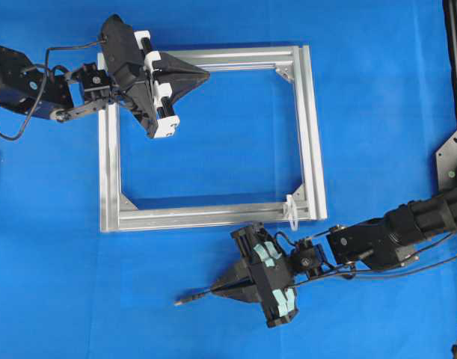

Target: Insert the wire through the string loop located on the right side.

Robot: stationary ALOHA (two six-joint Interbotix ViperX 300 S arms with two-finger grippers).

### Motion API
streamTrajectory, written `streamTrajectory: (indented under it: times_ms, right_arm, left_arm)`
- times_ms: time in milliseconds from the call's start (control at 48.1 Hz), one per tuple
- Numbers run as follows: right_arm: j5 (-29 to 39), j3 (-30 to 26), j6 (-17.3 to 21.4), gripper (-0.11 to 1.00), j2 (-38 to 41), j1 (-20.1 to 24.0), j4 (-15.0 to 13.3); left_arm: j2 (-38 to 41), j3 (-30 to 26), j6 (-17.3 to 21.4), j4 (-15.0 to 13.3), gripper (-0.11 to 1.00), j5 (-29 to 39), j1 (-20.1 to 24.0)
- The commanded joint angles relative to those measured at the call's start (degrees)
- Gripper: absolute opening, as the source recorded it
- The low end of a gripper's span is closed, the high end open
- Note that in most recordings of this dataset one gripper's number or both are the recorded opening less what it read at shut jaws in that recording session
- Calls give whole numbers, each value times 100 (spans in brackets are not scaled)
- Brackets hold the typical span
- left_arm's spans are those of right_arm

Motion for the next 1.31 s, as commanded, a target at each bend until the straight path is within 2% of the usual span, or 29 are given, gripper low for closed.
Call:
streamTrajectory:
  times_ms: [0, 436, 977, 1288]
  right_arm:
    - [0, -53, -9, -3, -105, 18, 9]
    - [9, -53, 9, -3, -141, 18, 9]
    - [1222, -35, -114, -3, -1310, 9, 9]
    - [1327, -9, -132, -3, -1424, 9, 0]
  left_arm:
    - [-176, -35, 0, 18, 0, -53, -9]
    - [-176, -35, -9, 18, 0, -53, -9]
    - [-176, -44, -18, 18, 0, -26, -9]
    - [-185, -35, -44, 18, 0, -26, -9]
